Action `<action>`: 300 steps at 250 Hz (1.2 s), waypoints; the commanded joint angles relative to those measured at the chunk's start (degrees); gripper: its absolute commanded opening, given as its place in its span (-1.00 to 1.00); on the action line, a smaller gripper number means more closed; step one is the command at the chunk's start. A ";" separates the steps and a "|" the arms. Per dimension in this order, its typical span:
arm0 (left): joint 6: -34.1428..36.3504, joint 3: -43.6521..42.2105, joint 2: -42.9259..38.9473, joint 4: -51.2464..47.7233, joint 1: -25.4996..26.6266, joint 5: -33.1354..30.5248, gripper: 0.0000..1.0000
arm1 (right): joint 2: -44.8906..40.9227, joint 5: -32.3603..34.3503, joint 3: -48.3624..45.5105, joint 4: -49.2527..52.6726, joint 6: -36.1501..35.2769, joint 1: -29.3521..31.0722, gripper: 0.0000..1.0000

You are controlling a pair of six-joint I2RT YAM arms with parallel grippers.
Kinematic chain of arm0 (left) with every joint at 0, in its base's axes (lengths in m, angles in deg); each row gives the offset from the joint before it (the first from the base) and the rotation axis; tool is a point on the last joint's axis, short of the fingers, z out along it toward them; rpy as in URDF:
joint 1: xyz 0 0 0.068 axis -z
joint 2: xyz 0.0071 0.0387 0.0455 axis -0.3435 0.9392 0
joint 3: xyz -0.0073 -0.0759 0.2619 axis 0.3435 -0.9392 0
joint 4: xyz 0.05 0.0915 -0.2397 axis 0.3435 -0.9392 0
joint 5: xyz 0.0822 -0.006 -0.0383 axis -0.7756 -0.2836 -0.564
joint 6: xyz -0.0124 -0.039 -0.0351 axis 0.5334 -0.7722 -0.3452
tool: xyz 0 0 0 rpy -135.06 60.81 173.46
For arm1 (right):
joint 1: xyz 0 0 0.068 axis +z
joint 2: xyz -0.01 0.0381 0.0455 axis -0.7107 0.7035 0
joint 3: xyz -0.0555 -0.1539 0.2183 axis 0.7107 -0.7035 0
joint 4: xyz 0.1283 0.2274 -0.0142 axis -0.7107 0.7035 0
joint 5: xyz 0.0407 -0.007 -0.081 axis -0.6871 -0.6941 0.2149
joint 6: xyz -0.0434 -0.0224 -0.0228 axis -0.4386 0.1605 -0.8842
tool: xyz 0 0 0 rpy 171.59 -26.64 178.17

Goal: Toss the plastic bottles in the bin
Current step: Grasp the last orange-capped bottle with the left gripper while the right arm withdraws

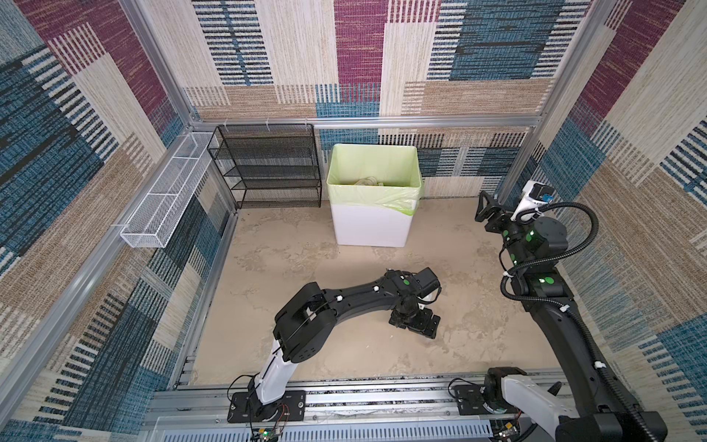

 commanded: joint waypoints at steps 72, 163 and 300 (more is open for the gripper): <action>3.74 -0.53 3.19 0.60 -7.33 -3.21 0.63 | 0.13 -2.33 -1.50 -2.30 1.06 -0.53 0.98; 11.11 -8.05 -2.55 2.44 -12.54 -7.72 0.50 | 1.73 -4.27 -4.89 1.61 0.89 -0.57 0.99; 26.01 4.42 5.73 -3.62 -13.70 -12.70 0.69 | 4.50 -7.12 -3.65 5.62 1.49 -0.57 0.92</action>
